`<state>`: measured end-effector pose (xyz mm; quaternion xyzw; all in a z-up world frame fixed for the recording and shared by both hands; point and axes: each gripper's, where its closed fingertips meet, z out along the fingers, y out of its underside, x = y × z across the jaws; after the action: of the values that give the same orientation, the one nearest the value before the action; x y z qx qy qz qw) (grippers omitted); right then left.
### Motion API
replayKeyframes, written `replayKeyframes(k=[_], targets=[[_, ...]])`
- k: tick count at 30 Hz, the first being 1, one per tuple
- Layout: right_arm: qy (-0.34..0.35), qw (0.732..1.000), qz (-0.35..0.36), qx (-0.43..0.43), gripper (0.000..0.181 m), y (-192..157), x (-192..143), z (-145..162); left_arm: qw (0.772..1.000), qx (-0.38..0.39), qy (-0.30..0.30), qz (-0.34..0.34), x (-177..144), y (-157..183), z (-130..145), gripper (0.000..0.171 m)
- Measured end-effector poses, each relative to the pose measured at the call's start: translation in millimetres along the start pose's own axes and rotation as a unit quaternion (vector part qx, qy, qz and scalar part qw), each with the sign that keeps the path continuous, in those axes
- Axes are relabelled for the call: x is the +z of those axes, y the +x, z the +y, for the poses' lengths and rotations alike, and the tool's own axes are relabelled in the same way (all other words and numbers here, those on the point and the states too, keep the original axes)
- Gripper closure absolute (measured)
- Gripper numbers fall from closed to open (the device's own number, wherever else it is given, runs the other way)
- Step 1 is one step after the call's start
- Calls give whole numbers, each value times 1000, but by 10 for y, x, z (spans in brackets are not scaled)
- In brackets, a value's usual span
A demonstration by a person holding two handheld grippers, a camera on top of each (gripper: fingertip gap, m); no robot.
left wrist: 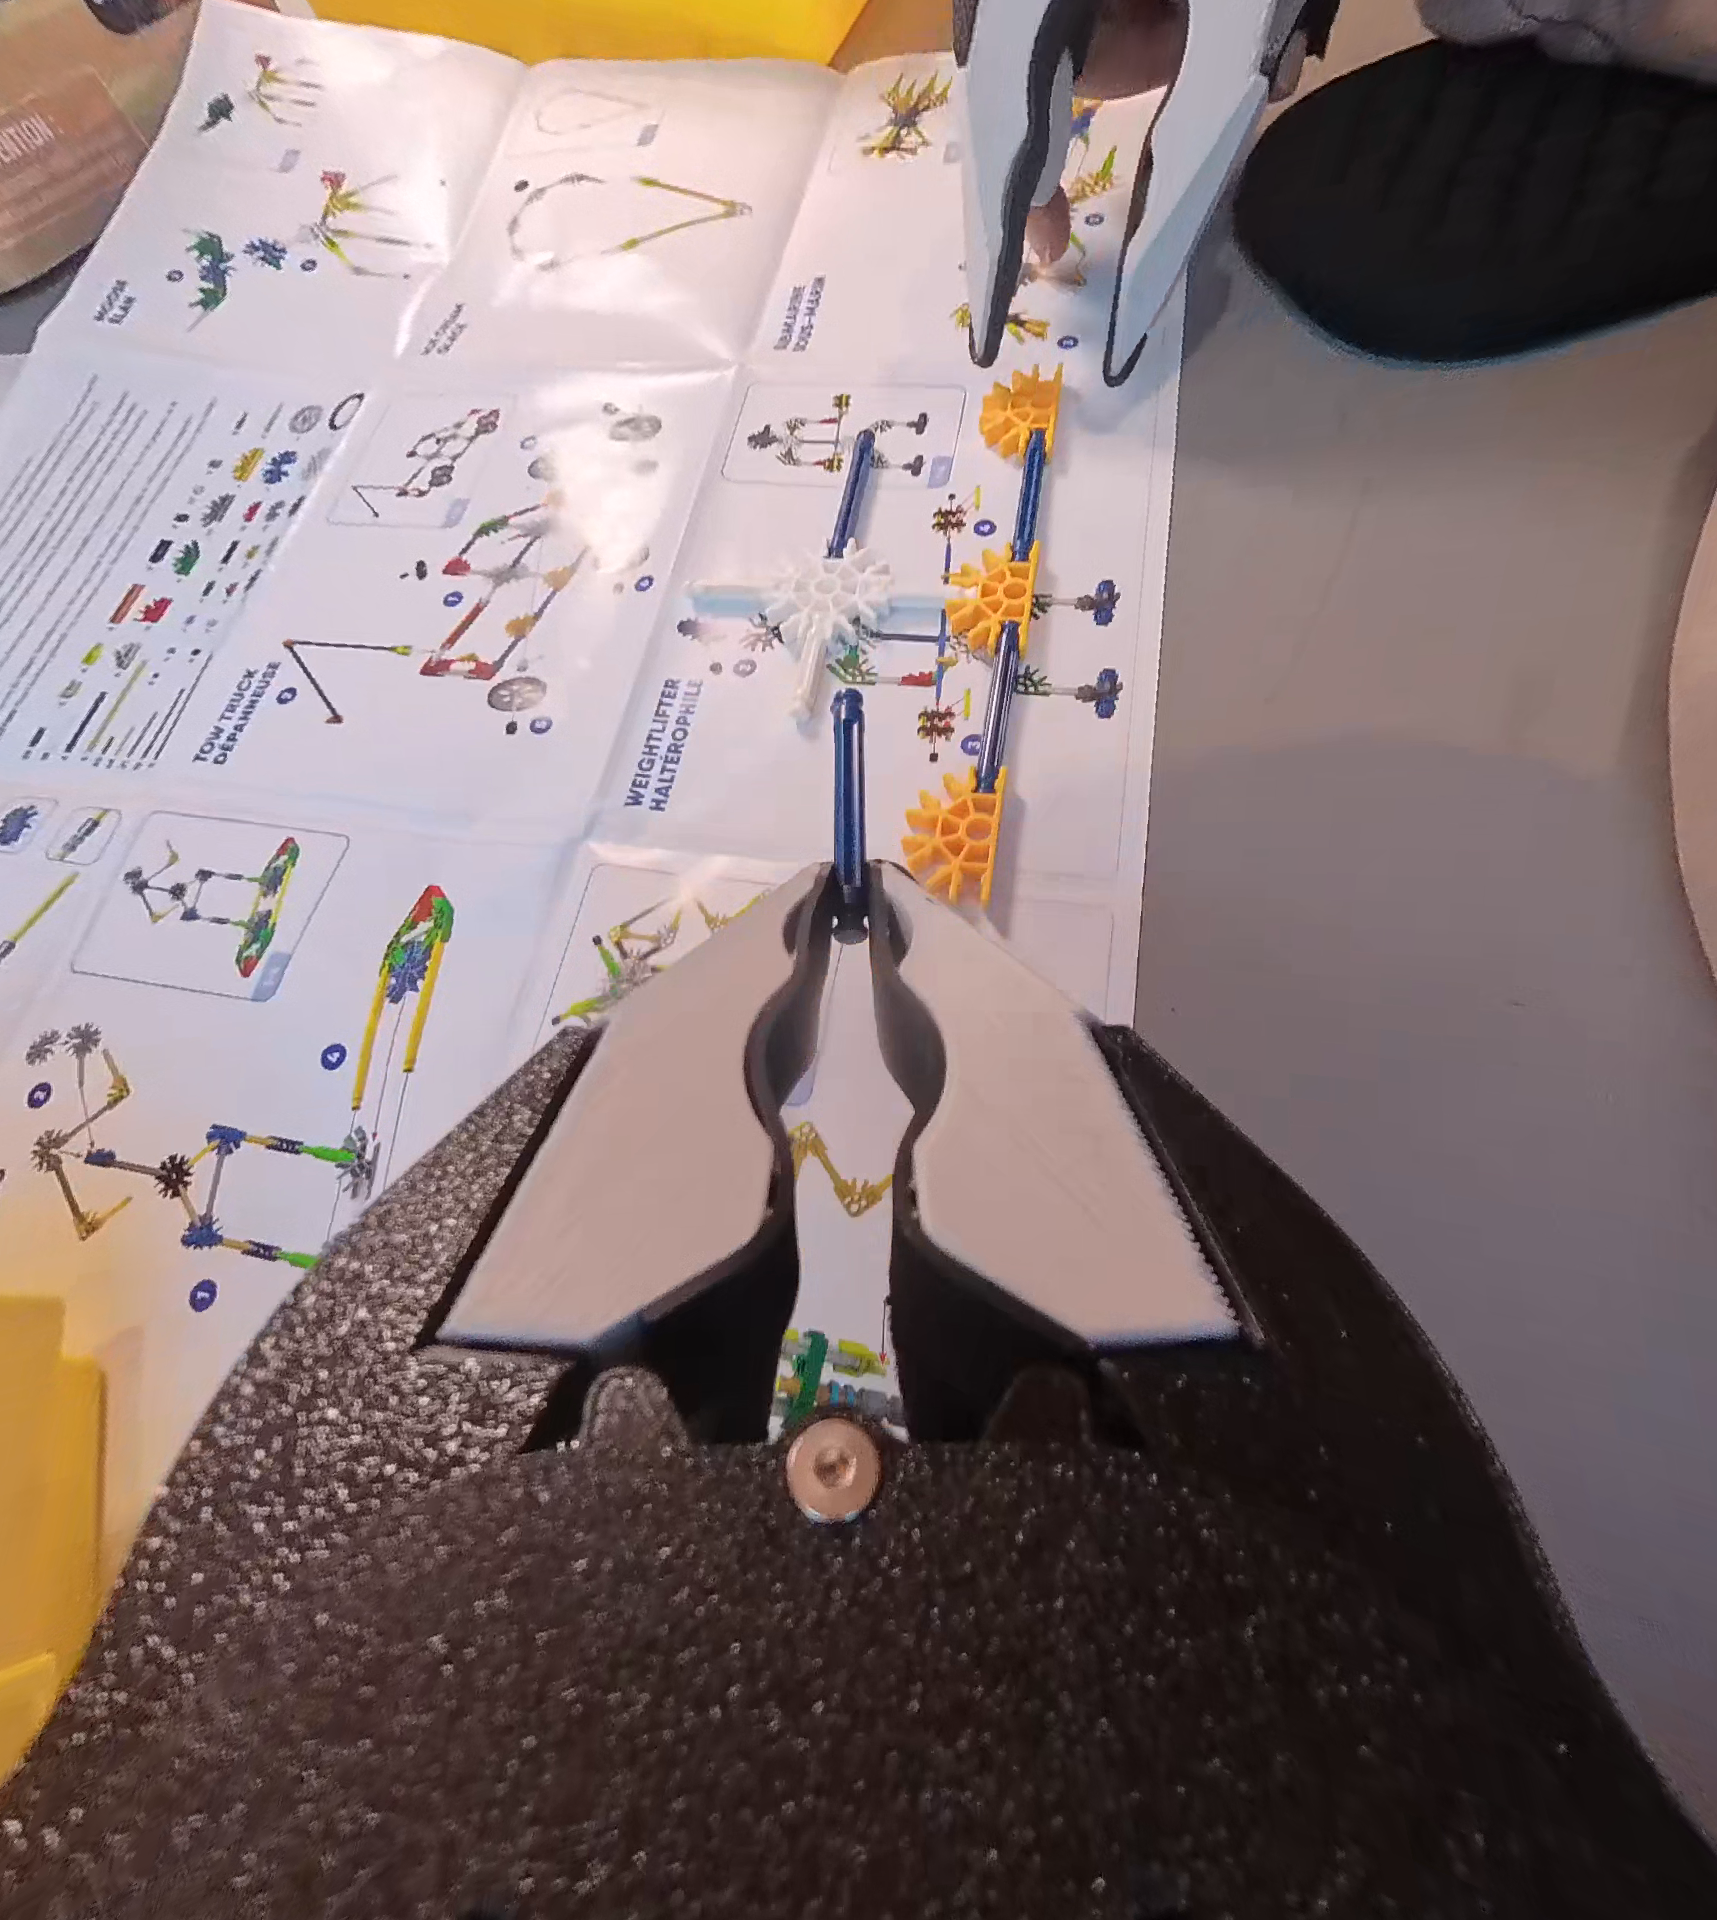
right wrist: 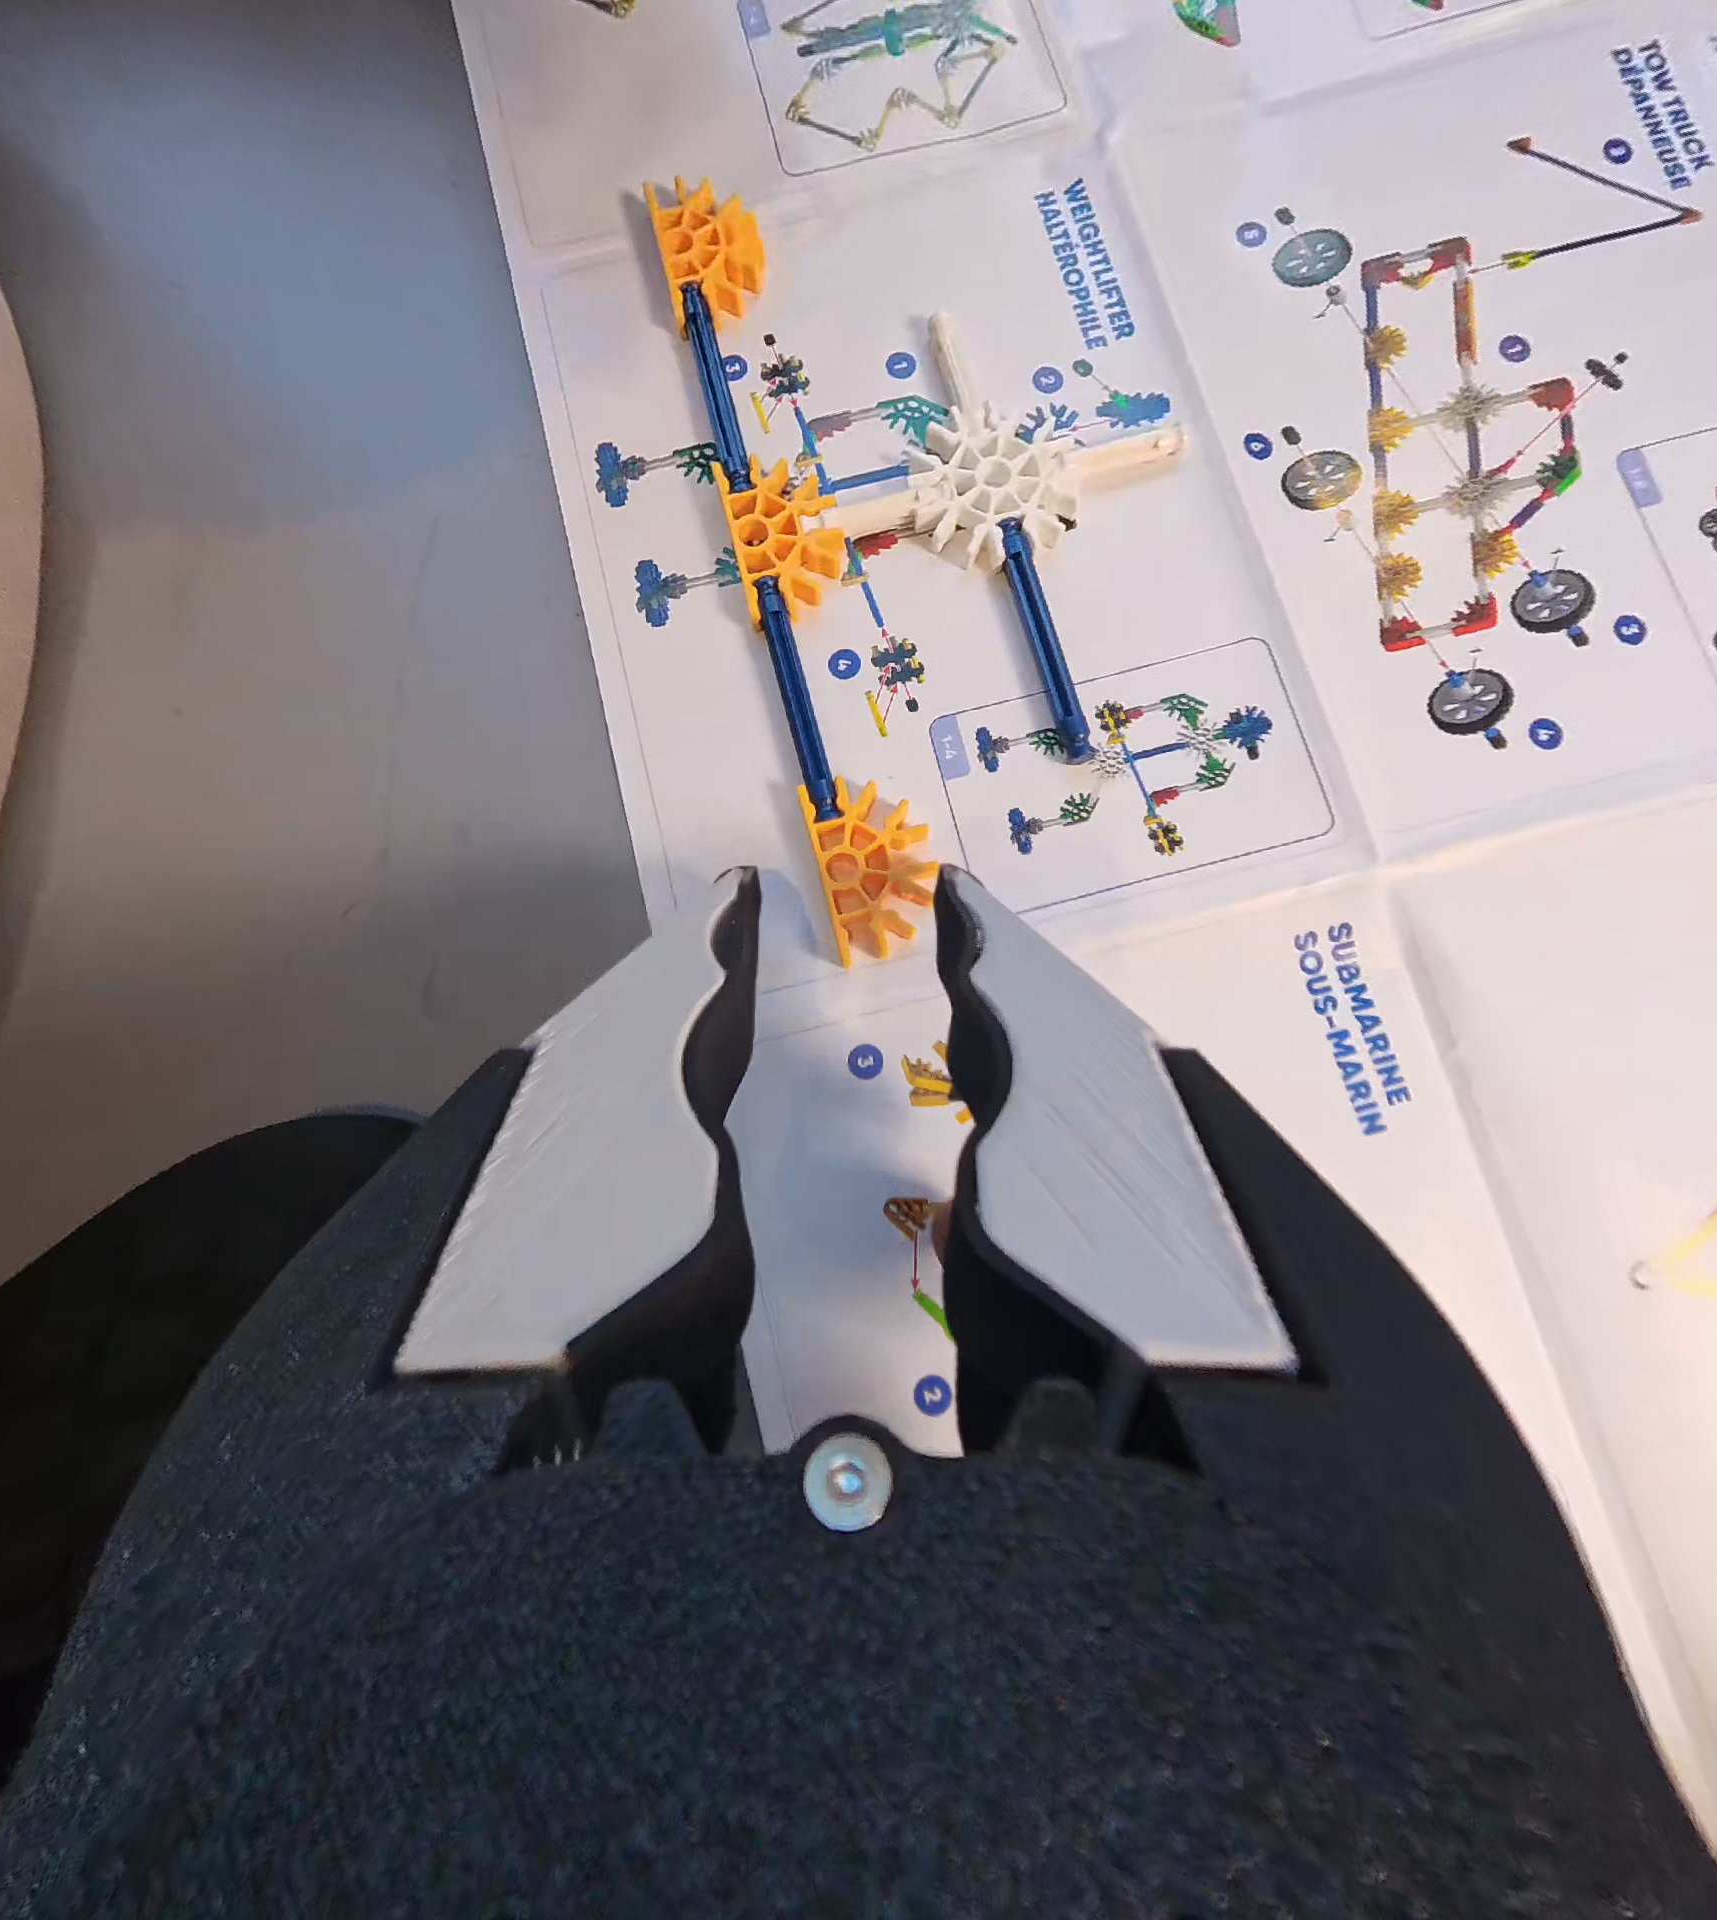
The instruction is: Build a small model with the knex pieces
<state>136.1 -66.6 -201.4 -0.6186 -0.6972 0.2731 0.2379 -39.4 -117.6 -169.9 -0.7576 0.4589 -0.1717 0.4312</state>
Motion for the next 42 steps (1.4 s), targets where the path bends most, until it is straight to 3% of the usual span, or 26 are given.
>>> replayKeyframes(k=[10,21,42], targets=[[4,1000,13,-2,171,56,43,-3,997,-24,-60,39,7,64,307,168],[0,1000,22,1,160,86,32,23,993,-30,-88,76,52,202,441,168],[-5,1000,28,-1,161,91,41,25,994,-13,-94,46,60,126,448,162]])
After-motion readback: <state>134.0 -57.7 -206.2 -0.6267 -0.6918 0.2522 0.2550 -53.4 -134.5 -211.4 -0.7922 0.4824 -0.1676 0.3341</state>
